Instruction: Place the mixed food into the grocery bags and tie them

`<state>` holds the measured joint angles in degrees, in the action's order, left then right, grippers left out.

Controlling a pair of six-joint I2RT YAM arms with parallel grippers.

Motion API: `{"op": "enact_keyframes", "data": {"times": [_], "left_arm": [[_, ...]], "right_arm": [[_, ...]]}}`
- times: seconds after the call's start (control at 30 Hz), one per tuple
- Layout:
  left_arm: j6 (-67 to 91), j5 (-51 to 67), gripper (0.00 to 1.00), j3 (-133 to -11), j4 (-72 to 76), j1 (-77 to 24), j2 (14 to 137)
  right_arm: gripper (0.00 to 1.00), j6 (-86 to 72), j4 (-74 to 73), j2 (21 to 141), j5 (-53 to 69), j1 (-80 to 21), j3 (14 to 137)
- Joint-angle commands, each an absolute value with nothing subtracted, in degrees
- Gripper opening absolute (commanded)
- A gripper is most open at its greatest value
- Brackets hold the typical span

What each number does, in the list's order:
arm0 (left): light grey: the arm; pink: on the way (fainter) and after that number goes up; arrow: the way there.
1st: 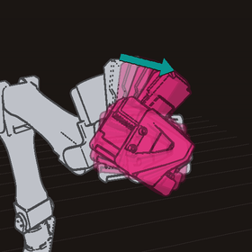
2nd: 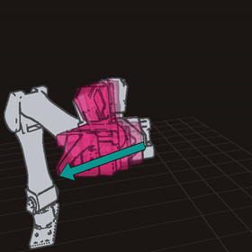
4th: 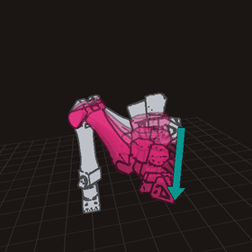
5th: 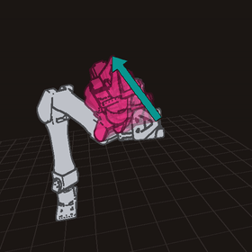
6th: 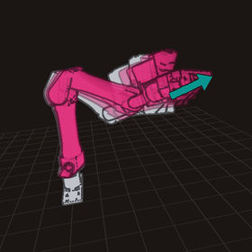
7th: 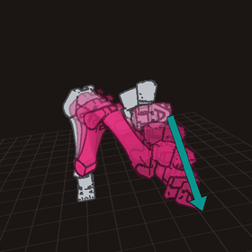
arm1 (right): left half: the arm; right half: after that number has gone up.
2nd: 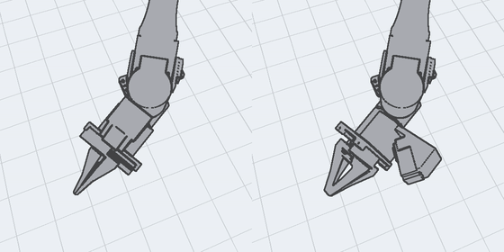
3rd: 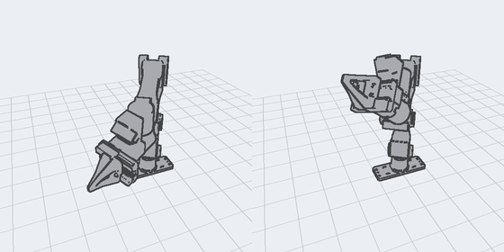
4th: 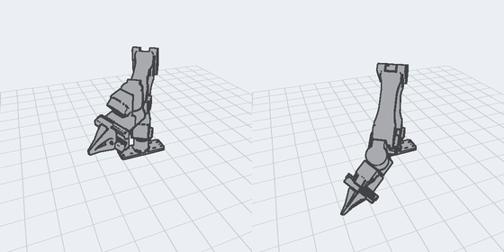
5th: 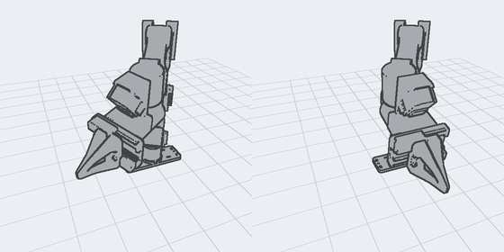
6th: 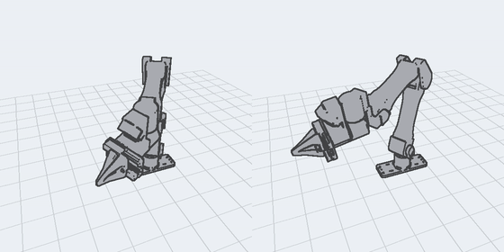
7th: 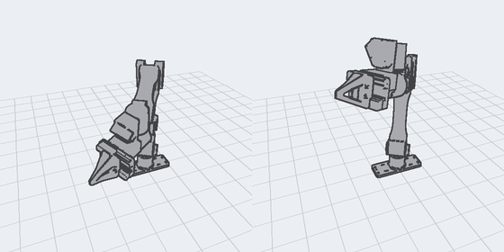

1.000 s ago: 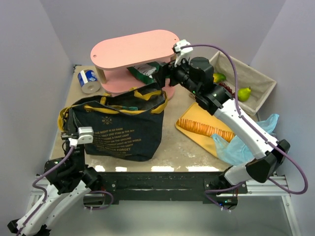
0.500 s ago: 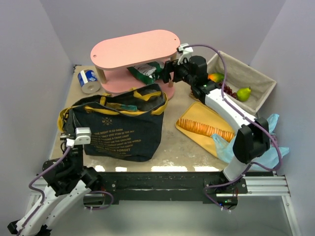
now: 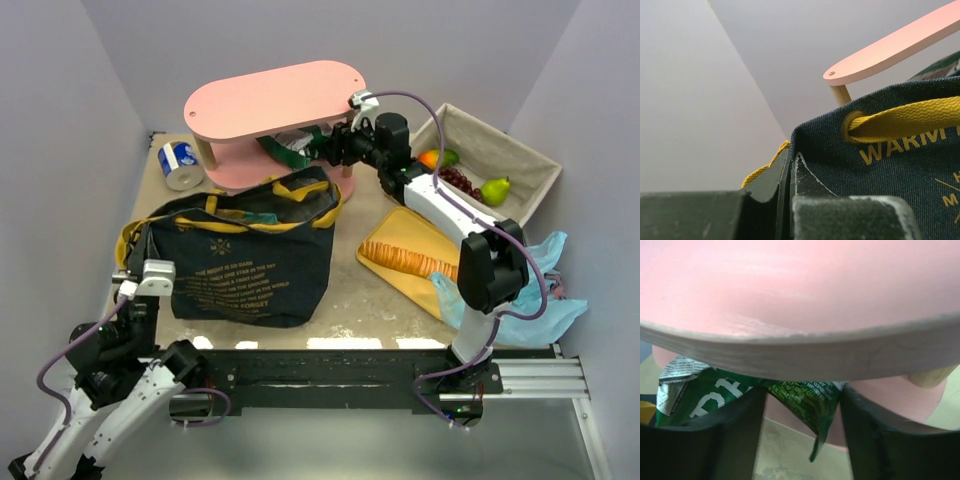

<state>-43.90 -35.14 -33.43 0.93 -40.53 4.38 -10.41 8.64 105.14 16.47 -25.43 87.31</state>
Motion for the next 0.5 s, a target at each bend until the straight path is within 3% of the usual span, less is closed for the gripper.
{"op": "enact_keyframes", "data": {"times": [0.0, 0.03, 0.1, 0.13, 0.17, 0.23, 0.33, 0.47], "left_arm": [[-38.85, -30.59, 0.0, -41.82, 1.42, -40.25, 4.48], [-37.54, -30.15, 0.0, -42.88, 0.71, -40.25, 4.66], [-36.3, -29.1, 0.11, -46.3, -2.53, -40.25, 5.79], [-35.17, -27.87, 0.25, -47.36, -4.2, -40.25, 6.41], [-34.72, -27.08, 0.31, -48.5, -5.09, -40.25, 7.9], [-32.97, -24.54, 0.48, -52.11, -7.89, -40.25, 9.83], [-31.65, -20.49, 0.61, -56.5, -11.15, -40.25, 14.66], [-28.92, -14.34, 0.67, -61.95, -15.02, -40.25, 23.0]], "right_arm": [[0.46, -11.51, 13.71, 103.71, 19.77, -25.4, 87.54], [0.31, -11.34, 13.71, 103.54, 20.04, -25.31, 87.54], [0.17, -10.9, 13.45, 102.66, 20.65, -25.4, 87.28], [0.07, -10.81, 13.36, 102.22, 20.74, -25.4, 87.01], [0.03, -10.55, 12.75, 101.69, 20.92, -25.31, 86.4], [0.0, -10.29, 12.39, 99.15, 21.62, -25.31, 85.35], [0.0, -9.5, 11.61, 95.03, 22.41, -25.4, 82.89], [0.0, -8.35, 9.06, 89.66, 23.47, -25.4, 79.73]]}}
